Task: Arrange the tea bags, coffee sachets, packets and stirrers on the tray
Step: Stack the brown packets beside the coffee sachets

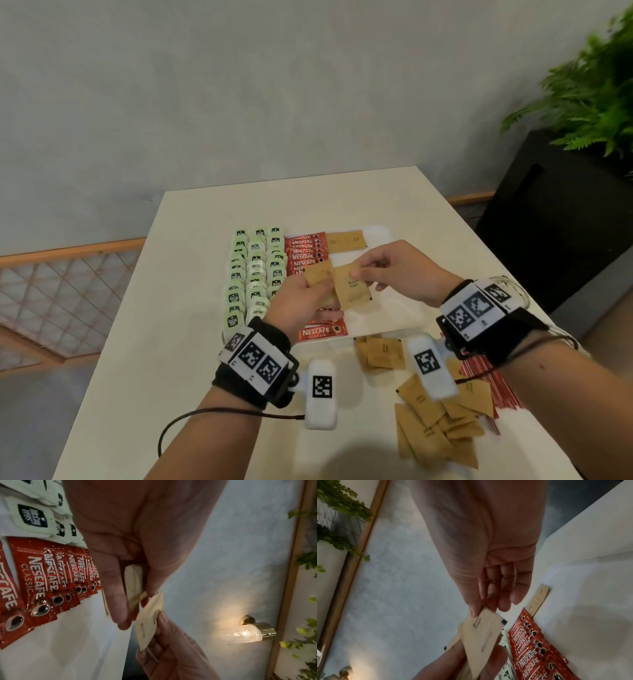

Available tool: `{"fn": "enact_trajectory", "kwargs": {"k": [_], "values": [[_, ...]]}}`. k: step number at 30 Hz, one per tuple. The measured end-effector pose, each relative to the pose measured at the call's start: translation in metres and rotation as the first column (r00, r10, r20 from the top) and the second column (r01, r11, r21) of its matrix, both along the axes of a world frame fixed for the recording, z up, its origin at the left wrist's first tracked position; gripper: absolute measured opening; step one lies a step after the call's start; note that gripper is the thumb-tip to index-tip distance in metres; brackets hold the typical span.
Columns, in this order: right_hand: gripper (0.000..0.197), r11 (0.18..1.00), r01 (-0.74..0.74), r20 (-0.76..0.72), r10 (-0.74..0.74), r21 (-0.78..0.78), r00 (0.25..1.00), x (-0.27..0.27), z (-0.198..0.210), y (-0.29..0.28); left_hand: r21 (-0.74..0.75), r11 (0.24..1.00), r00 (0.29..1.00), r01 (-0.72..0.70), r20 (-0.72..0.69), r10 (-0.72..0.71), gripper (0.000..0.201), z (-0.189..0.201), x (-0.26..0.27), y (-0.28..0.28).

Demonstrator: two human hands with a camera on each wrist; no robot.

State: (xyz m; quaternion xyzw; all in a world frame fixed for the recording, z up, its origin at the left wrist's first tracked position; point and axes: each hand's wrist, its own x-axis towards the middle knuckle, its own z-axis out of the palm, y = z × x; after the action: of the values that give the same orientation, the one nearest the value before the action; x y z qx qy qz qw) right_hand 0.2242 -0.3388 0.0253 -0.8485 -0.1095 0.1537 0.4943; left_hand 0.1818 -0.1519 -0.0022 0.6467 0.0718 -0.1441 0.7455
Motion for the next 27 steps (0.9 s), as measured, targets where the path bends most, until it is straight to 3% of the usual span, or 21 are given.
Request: {"fn": "enact_trajectory", "kwargs": {"k": [4,11,16,20,27], "values": [[0.007,0.998,0.059,0.006,-0.059,0.017,0.998,0.007,-0.008,0.002,-0.044,0.998,0.998,-0.05,-0.037,0.049,0.011,-0.005,0.007,0.001],[0.008,0.977,0.153,-0.133,-0.134,0.147,0.982,0.02,-0.028,0.007,0.055,0.997,0.998,-0.056,0.047,0.053,0.022,-0.016,0.025,0.004],[0.008,0.963,0.213,-0.195,-0.179,0.167,0.964,0.041,-0.051,0.008,0.045,0.995,0.996,-0.089,-0.013,0.09,0.019,-0.022,0.044,0.01],[0.015,0.927,0.36,-0.235,-0.329,0.104,0.914,0.076,-0.077,0.005,-0.023,0.983,0.982,-0.182,-0.05,0.181,0.019,-0.026,0.056,0.025],[0.008,0.912,0.407,-0.22,-0.406,-0.046,0.887,0.118,-0.109,0.021,-0.121,0.959,0.961,-0.254,-0.143,0.237,0.033,-0.032,0.063,0.045]]}}
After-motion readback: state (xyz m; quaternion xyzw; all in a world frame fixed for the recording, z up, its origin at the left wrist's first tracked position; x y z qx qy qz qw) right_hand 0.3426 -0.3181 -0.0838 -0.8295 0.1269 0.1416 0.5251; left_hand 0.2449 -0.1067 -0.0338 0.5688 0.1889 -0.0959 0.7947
